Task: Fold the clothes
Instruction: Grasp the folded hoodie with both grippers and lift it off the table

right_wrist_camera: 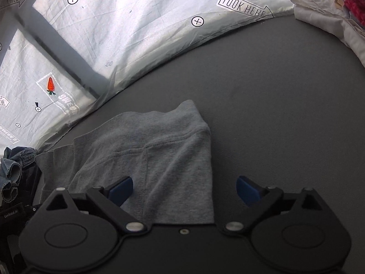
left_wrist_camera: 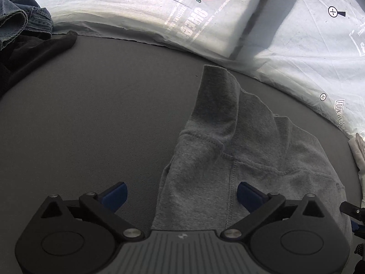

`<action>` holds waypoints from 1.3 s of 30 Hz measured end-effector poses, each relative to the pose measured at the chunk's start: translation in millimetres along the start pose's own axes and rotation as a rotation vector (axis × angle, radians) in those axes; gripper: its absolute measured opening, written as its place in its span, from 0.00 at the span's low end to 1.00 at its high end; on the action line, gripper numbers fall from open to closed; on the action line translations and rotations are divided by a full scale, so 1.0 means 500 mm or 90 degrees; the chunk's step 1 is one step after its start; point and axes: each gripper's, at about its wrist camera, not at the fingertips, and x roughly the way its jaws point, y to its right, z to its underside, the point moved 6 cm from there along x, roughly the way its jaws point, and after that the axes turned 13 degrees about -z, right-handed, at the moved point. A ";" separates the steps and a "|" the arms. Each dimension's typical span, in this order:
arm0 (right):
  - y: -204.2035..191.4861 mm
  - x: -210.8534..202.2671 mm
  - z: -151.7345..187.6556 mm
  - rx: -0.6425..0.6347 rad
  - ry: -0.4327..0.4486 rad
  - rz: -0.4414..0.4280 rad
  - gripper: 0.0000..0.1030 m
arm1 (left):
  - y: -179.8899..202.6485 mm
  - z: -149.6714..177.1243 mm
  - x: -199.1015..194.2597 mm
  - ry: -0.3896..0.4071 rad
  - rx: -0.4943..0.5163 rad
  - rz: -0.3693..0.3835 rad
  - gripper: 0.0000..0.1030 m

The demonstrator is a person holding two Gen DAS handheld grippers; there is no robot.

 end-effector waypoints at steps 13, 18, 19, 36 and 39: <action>-0.062 0.067 0.032 0.003 -0.020 -0.061 1.00 | 0.071 0.020 0.043 -0.033 0.020 0.129 0.99; -0.058 0.065 0.031 0.129 0.001 -0.148 1.00 | 0.084 0.035 0.033 -0.031 0.000 0.171 0.99; -0.056 0.064 0.031 0.158 0.007 -0.167 1.00 | 0.084 0.037 0.032 -0.028 -0.014 0.173 0.99; -0.102 -0.034 0.122 0.341 0.028 -0.328 0.33 | 0.089 0.136 -0.126 -0.016 -0.051 0.238 0.32; -0.122 -0.087 0.140 0.325 0.043 -0.335 0.29 | 0.091 0.181 -0.166 -0.014 -0.049 0.252 0.31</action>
